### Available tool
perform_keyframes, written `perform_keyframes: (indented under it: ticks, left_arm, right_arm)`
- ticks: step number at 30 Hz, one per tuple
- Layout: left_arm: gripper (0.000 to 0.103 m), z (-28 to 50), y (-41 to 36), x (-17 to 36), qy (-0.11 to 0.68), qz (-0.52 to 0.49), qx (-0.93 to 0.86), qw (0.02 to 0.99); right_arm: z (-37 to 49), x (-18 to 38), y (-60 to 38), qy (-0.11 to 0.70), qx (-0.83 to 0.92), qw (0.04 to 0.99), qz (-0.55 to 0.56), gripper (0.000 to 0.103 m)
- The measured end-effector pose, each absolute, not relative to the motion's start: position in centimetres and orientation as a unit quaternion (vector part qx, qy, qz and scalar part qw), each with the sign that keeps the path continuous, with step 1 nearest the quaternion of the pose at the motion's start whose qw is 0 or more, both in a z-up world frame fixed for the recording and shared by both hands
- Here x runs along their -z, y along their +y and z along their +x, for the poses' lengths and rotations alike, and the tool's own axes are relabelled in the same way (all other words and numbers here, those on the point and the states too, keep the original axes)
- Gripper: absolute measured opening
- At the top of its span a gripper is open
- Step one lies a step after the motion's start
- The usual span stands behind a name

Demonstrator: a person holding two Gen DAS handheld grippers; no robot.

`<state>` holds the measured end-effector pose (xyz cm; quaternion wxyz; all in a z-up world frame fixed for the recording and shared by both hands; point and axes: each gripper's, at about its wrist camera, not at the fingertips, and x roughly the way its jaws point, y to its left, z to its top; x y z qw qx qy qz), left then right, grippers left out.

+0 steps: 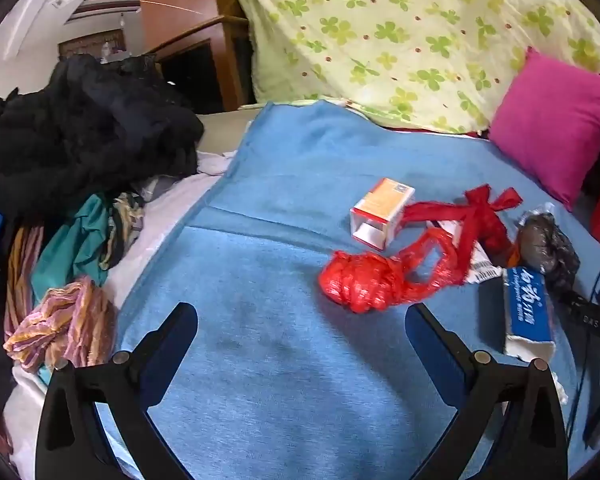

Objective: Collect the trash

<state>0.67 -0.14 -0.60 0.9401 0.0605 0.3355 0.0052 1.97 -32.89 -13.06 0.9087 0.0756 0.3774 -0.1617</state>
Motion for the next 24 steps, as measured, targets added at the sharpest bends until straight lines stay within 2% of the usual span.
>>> perform_keyframes:
  ticks: [11,24]
  left_arm:
    - [0.103,0.1,1.8,-1.2,0.311,0.032,-0.054,0.948]
    - [0.103,-0.7,0.8,1.4,0.328,0.083,-0.079,0.938]
  right_arm:
    - [2.0,13.1,-32.9,0.377,0.162,0.909,0.076,0.103]
    - [2.0,13.1,-32.9,0.377,0.162,0.909,0.075,0.103]
